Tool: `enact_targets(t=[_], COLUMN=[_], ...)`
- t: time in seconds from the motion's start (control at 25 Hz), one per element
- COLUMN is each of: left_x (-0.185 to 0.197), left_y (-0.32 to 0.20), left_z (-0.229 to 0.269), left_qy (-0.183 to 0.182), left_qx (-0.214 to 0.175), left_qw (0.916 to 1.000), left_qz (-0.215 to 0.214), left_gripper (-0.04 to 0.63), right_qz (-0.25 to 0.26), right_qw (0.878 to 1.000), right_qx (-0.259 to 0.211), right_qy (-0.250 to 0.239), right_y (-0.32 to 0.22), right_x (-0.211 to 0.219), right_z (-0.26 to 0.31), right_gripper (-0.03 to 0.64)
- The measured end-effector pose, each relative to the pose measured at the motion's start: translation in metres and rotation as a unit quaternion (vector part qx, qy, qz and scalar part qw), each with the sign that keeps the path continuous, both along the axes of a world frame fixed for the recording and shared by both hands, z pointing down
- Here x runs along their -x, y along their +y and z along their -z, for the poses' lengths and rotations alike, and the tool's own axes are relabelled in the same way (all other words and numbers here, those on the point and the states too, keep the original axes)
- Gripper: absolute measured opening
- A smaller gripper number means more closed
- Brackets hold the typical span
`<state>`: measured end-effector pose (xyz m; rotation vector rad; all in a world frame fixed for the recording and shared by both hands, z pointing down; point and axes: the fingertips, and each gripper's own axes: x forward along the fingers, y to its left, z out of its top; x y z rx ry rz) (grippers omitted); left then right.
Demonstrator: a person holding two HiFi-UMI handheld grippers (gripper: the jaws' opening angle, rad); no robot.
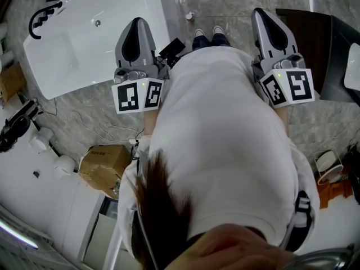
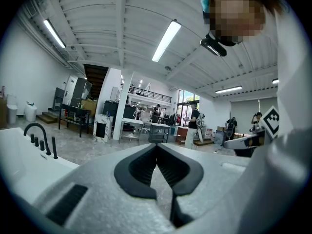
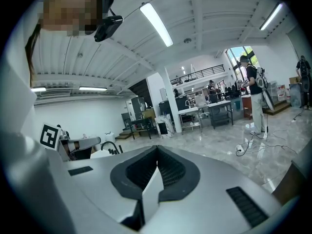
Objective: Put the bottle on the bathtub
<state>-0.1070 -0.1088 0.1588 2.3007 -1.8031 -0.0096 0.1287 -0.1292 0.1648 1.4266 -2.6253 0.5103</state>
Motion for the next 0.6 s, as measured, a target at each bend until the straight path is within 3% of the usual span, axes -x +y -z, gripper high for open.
enact_targets(t=[0.6], left_x=[-0.0007], left_y=[0.001], left_z=[-0.0005], left_qy=[0.001], left_qx=[-0.001], left_qw=[1.0], left_qz=[0.0], left_gripper=[0.014], right_qz=[-0.002], right_qw=[1.0], right_qx=[-0.002], right_qy=[-0.001], right_y=[0.0019], right_x=[-0.0026], right_z=[-0.0003], right_gripper=[0.012])
